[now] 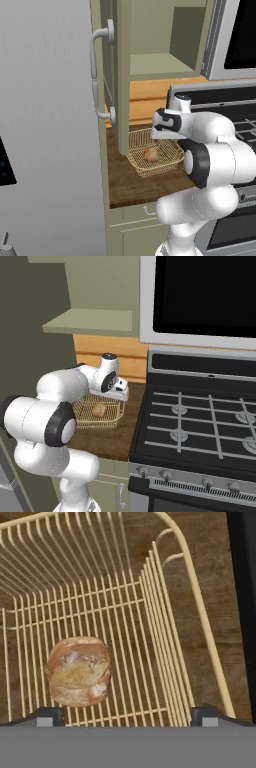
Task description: Open the cabinet, pick up the bread from the cabinet and place it in the basket. Then move the basket to the dining counter.
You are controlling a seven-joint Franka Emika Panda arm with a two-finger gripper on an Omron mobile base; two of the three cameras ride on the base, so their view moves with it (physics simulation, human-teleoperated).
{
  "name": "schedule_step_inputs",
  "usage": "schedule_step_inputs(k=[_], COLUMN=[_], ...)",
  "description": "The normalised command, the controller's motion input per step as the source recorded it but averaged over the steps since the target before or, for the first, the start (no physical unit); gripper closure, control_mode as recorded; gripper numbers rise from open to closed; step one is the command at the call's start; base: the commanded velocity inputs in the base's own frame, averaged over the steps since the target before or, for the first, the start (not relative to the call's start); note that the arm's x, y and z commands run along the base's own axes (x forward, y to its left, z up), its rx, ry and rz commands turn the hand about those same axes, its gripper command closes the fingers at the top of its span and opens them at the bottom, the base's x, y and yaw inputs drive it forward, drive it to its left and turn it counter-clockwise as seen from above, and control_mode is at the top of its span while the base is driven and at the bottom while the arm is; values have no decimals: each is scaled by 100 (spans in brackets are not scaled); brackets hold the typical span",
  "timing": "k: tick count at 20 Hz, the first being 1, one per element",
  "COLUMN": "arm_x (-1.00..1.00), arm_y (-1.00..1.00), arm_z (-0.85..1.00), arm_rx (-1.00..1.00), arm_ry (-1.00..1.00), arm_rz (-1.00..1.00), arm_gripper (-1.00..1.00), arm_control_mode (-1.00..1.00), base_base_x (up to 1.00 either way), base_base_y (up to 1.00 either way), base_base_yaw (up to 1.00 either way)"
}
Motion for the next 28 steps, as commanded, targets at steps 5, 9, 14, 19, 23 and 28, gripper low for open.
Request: schedule_step_inputs(k=[5, 9, 14, 19, 23, 28], arm_x=[0, 8, 1, -1, 0, -13], arm_y=[-49, -39, -13, -3, 0, 0], arm_z=[0, 0, -27, -31, -27, -17], arm_rx=[8, 4, 1, 0, 1, 2], arm_ry=[0, 0, 0, 0, 0, 0], arm_rz=[0, 3, 3, 2, 0, 0], arm_gripper=[-100, -100, -100, -100, -100, -100], arm_control_mode=[-100, -100, -100, -100, -100, -100], base_base_x=[0, 0, 0, 0, 0, 0], base_base_y=[0, 0, 0, 0, 0, 0], base_base_yaw=[0, 0, 0, 0, 0, 0])
